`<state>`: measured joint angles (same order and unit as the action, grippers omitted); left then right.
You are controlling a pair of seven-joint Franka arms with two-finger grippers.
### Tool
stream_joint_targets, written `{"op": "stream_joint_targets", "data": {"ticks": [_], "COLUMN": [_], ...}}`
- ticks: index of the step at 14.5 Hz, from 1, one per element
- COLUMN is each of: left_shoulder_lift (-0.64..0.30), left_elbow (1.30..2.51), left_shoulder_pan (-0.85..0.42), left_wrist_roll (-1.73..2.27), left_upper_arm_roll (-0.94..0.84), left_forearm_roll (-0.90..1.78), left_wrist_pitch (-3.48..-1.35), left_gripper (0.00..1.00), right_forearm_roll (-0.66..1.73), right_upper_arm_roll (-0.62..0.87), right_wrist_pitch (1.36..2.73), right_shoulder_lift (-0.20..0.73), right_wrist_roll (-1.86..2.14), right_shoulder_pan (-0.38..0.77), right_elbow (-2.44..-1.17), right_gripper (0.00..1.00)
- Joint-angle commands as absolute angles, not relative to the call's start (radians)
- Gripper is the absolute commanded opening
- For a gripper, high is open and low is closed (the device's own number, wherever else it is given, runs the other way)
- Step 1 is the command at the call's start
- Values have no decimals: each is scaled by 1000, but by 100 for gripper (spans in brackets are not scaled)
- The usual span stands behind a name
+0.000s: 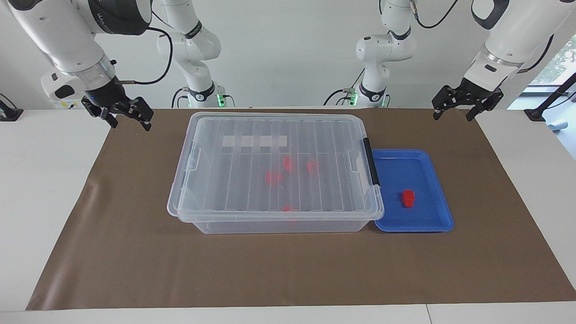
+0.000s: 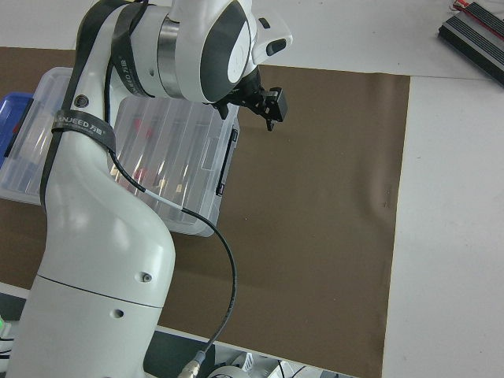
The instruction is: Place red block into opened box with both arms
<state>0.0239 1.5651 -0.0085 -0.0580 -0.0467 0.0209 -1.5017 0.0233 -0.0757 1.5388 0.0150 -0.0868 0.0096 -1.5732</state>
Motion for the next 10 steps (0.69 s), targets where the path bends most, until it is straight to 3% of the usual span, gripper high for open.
{"op": "stream_joint_targets", "data": {"ticks": [1,5,10], "left_shoulder_lift": [54,54,54], "left_elbow": [1595,1595,1595], "left_shoulder_pan": [0,0,0], "left_wrist_roll": [-48,-48,-48], "left_upper_arm_roll": [-52,-52,-54], "left_forearm_roll": [12,12,12], "left_wrist_pitch": [-1497,-1497,-1497], "left_gripper": [100,100,100], "right_forearm_roll": [12,26,28], "right_upper_arm_roll": [-78,-77,-74], "right_wrist_pitch": [1555,1597,1796], "right_shoulder_lift": [3,-5,-28], "right_wrist_roll": [-74,-81,-205], "right_shoulder_pan": [14,15,124], "right_elbow": [-1586,-1618,-1775], "right_gripper": [100,100,100]}}
